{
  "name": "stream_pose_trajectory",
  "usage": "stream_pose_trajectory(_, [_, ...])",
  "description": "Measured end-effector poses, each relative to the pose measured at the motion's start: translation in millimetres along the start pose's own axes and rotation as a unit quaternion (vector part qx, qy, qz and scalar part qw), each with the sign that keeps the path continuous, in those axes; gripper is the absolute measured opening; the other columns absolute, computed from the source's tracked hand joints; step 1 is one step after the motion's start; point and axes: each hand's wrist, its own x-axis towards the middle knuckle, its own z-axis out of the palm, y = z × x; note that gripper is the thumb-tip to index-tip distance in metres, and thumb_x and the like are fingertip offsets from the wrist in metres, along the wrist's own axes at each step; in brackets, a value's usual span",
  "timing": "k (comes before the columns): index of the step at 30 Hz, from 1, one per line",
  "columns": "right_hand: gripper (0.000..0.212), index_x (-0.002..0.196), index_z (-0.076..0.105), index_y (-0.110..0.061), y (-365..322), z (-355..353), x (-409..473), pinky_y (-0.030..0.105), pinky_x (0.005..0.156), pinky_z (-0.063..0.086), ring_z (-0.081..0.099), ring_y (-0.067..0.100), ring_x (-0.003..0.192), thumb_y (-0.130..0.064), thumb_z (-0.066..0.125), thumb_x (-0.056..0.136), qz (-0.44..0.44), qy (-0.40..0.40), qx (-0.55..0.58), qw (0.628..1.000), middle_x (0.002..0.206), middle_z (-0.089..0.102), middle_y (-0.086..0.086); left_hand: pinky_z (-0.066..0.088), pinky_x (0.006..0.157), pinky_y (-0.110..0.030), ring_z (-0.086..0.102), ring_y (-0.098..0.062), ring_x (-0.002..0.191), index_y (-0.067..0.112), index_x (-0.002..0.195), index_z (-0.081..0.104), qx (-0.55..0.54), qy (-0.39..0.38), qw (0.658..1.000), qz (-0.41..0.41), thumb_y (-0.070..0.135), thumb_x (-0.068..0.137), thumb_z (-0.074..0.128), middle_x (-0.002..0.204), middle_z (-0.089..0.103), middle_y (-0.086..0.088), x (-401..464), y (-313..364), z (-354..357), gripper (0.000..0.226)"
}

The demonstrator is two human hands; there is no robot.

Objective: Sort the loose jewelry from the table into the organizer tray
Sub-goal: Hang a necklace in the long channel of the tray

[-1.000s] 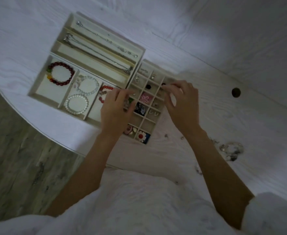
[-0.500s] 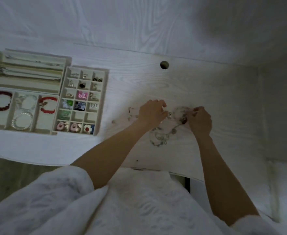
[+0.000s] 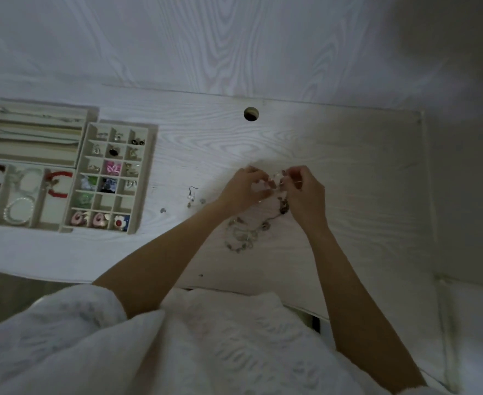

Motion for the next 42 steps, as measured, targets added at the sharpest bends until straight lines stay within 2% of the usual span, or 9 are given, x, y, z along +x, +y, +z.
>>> stream_pose_trajectory(5, [0.005,0.096,0.053,-0.016,-18,-12,-1,0.017,0.058,0.045,0.059,0.005,0.060,-0.015,0.048,0.095,-0.008,-0.012,0.059,0.998,0.078,0.065,-0.003,0.043,0.077,-0.020,0.059,-0.007,0.084,0.011,0.091,0.064,-0.276,0.010,0.958,-0.078,0.024,0.093,0.058,0.089,0.064,-0.002,-35,27,-29,0.014])
stream_pose_trajectory(8, [0.006,0.097,0.050,-0.016,-17,-9,-8,0.026,0.057,0.046,0.057,0.008,0.055,-0.017,0.044,0.097,-0.051,-0.040,0.003,0.998,0.073,0.065,-0.004,0.047,0.087,-0.026,0.062,-0.015,0.094,0.006,0.097,0.061,-0.336,-0.038,0.936,-0.094,0.018,0.096,0.053,0.094,0.067,-0.003,-54,35,-38,0.015])
stream_pose_trajectory(11, [0.006,0.095,0.054,-0.020,-12,2,-16,0.028,0.057,0.044,0.057,0.007,0.055,-0.021,0.048,0.096,-0.050,-0.102,-0.022,0.993,0.067,0.064,-0.008,0.050,0.083,-0.029,0.063,-0.013,0.083,0.009,0.091,0.058,-0.364,0.017,0.926,-0.101,0.014,0.096,0.052,0.080,0.068,0.004,-70,35,-45,0.009])
stream_pose_trajectory(16, [0.015,0.093,0.069,-0.013,-40,41,-36,0.014,0.064,0.043,0.060,0.002,0.070,-0.019,0.055,0.093,-0.012,-0.284,0.033,0.958,0.078,0.067,0.000,0.054,0.074,-0.034,0.065,-0.017,0.072,0.014,0.095,0.062,-0.271,0.110,0.951,-0.103,0.016,0.094,0.058,0.075,0.068,-0.001,-118,-3,-85,0.005])
stream_pose_trajectory(21, [0.017,0.094,0.068,-0.015,-76,117,-61,0.036,0.091,0.043,0.059,0.018,0.100,-0.025,0.055,0.093,0.038,-0.406,0.056,0.911,0.101,0.067,0.005,0.054,0.072,-0.024,0.067,-0.010,0.077,0.013,0.098,0.063,-0.232,0.161,0.956,-0.075,0.013,0.091,0.060,0.087,0.069,-0.006,-182,-51,-139,0.007])
stream_pose_trajectory(28, [0.014,0.102,0.061,-0.007,-155,238,-91,0.030,0.079,0.056,0.067,0.017,0.085,-0.016,0.053,0.095,0.000,-0.445,0.096,0.891,0.093,0.067,0.006,0.053,0.079,-0.036,0.068,-0.017,0.079,0.023,0.087,0.062,-0.234,0.343,0.886,-0.204,0.021,0.085,0.070,0.082,0.071,-0.004,-255,-155,-188,0.008])
stream_pose_trajectory(31, [0.007,0.100,0.058,-0.007,-182,291,-98,0.031,0.072,0.057,0.066,0.018,0.073,-0.009,0.055,0.094,-0.029,-0.435,0.066,0.897,0.084,0.065,0.004,0.048,0.071,-0.028,0.067,-0.010,0.077,0.027,0.084,0.060,-0.241,0.380,0.856,-0.255,0.030,0.086,0.067,0.080,0.071,0.002,-267,-194,-207,0.008])
stream_pose_trajectory(37, [0.019,0.110,0.060,-0.002,-199,338,-94,0.035,0.069,0.055,0.066,0.012,0.063,-0.009,0.053,0.094,-0.044,-0.381,-0.013,0.924,0.078,0.065,0.000,0.047,0.078,-0.025,0.066,-0.009,0.088,0.024,0.093,0.066,-0.149,0.356,0.879,-0.279,0.032,0.093,0.057,0.089,0.071,0.007,-264,-221,-223,0.013])
stream_pose_trajectory(42, [0.011,0.095,0.064,-0.013,-202,344,-93,0.035,0.072,0.057,0.065,0.014,0.065,-0.011,0.053,0.094,-0.096,-0.364,-0.077,0.923,0.078,0.066,0.000,0.040,0.070,-0.021,0.064,-0.011,0.090,0.023,0.102,0.070,-0.083,0.342,0.895,-0.275,0.038,0.092,0.057,0.097,0.071,0.005,-263,-228,-228,0.023])
